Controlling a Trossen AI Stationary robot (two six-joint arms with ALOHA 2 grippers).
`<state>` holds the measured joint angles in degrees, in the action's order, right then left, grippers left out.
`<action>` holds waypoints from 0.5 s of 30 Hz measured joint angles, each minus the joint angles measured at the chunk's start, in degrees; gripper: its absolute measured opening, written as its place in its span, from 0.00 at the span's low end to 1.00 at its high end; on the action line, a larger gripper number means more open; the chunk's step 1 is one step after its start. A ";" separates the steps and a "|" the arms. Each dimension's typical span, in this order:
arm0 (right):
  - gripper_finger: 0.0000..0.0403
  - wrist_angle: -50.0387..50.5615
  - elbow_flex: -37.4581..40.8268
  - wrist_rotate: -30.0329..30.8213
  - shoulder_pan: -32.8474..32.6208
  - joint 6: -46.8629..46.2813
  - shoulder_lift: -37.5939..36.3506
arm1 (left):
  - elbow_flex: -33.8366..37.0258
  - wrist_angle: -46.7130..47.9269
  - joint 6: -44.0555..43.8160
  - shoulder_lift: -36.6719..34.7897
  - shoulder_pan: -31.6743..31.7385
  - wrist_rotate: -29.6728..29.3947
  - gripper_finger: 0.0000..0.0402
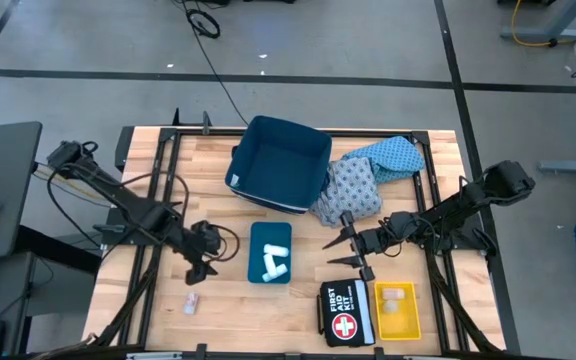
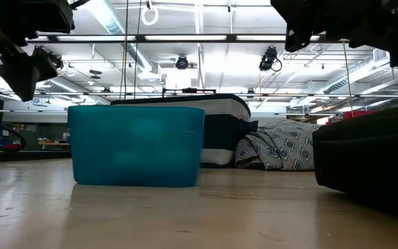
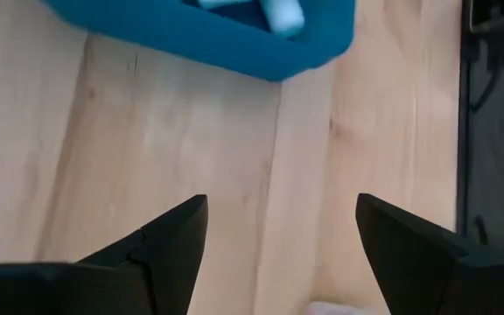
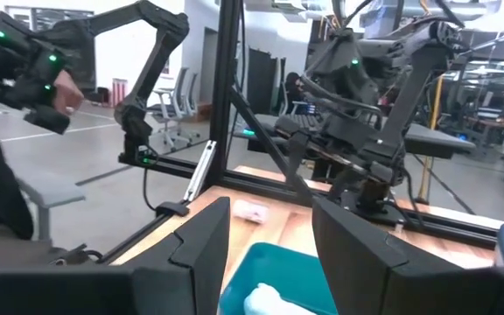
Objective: Pick & place medical supplies in basket/bin
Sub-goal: Put the transparent bottle in the yellow bin
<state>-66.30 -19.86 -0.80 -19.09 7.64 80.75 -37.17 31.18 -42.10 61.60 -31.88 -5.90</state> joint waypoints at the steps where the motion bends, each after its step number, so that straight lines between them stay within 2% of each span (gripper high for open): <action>1: 0.43 0.02 0.00 0.37 0.00 0.33 0.00 | 0.00 0.00 -2.45 0.00 -0.55 -0.52 0.69; 9: 0.43 1.37 0.00 0.72 0.00 0.81 0.00 | -0.02 -1.84 -25.13 0.82 -9.18 -6.52 0.69; 15: 0.43 3.10 0.00 0.72 0.00 1.08 0.00 | -0.04 -7.53 -39.90 5.43 -17.76 -11.83 0.69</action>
<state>-63.20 -19.86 -0.08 -19.09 8.72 80.75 -37.21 23.65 -82.00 67.03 -49.64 -17.73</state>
